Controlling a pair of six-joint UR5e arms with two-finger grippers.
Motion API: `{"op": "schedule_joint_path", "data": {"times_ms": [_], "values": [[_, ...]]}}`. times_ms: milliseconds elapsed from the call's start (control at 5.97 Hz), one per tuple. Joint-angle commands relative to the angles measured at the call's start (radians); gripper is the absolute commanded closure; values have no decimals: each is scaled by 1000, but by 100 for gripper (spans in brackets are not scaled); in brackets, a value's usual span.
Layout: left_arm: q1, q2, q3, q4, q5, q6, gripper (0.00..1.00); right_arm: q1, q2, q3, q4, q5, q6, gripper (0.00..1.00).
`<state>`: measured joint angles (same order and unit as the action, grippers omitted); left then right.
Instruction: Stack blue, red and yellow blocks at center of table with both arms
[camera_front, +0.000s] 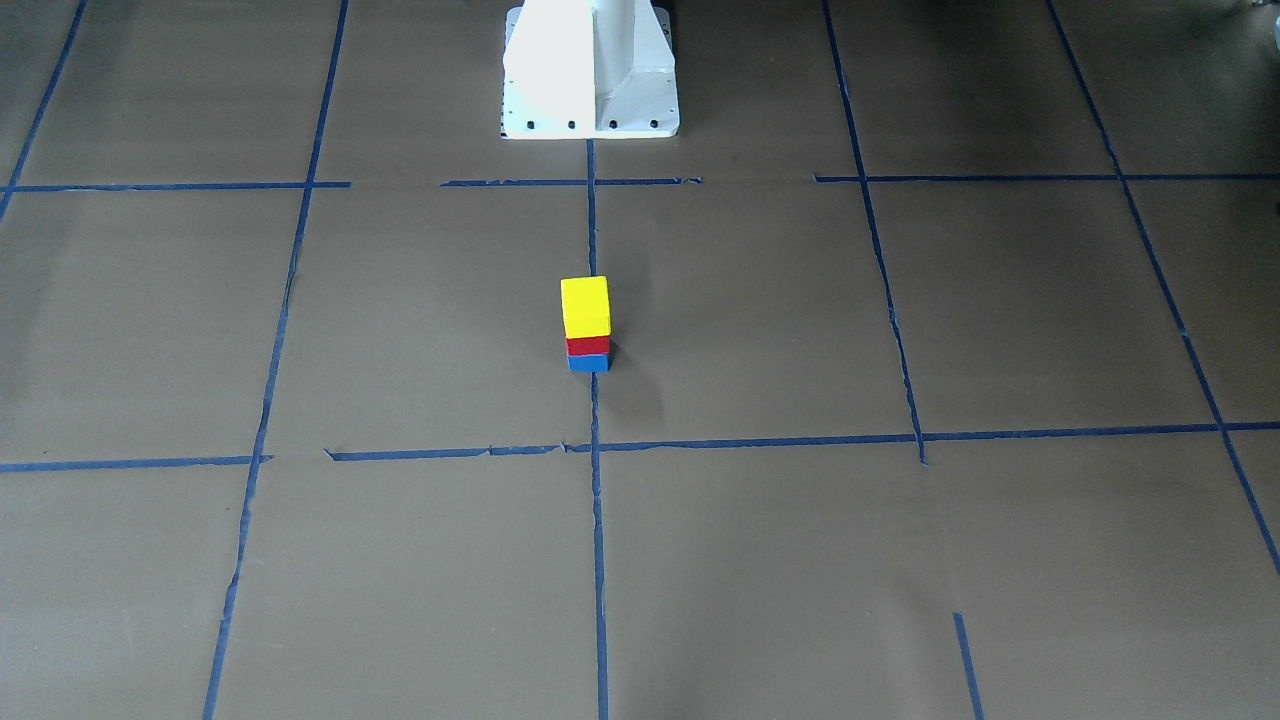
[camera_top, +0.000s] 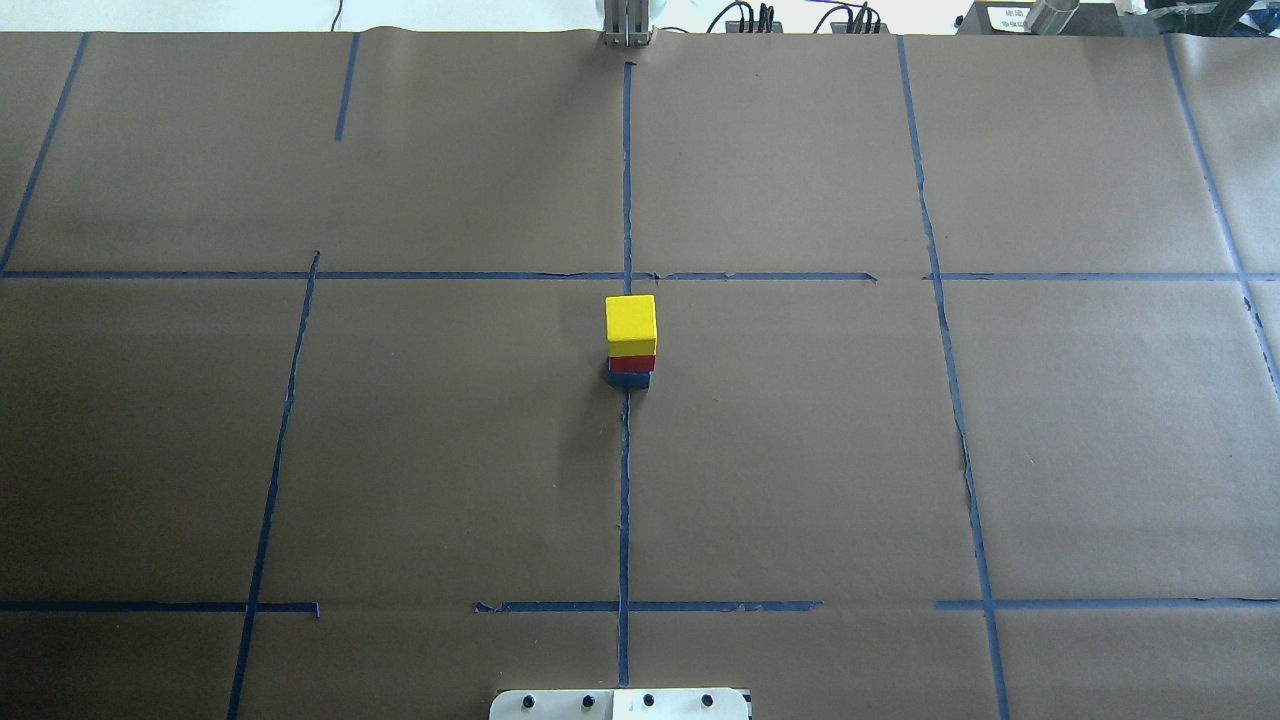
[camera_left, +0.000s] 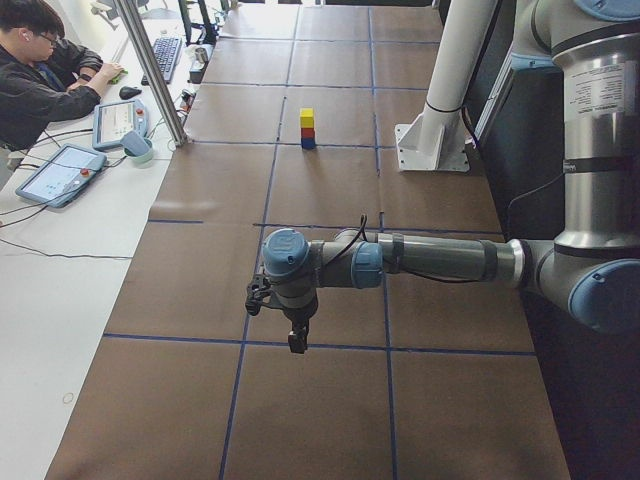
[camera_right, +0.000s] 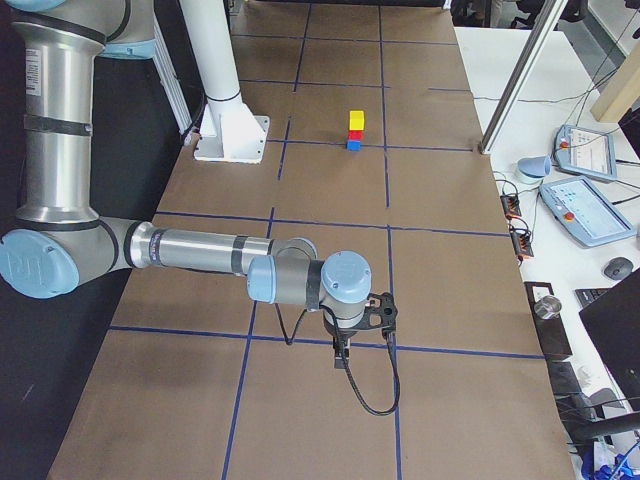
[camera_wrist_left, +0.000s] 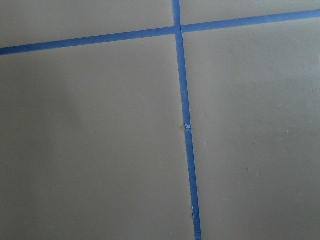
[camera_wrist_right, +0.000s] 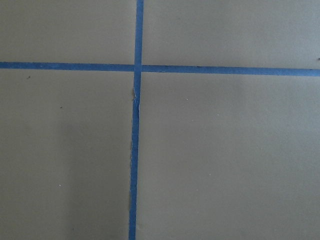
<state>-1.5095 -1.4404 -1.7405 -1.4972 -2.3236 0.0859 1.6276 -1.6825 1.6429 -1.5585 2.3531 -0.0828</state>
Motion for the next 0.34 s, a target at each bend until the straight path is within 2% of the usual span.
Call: {"op": "schedule_joint_path", "data": {"times_ms": [0, 168], "values": [[0, 0, 1, 0, 0, 0, 0, 0, -2, 0, 0, 0, 0, 0], [0, 0, 2, 0, -2, 0, 0, 0, -2, 0, 0, 0, 0, 0]]}}
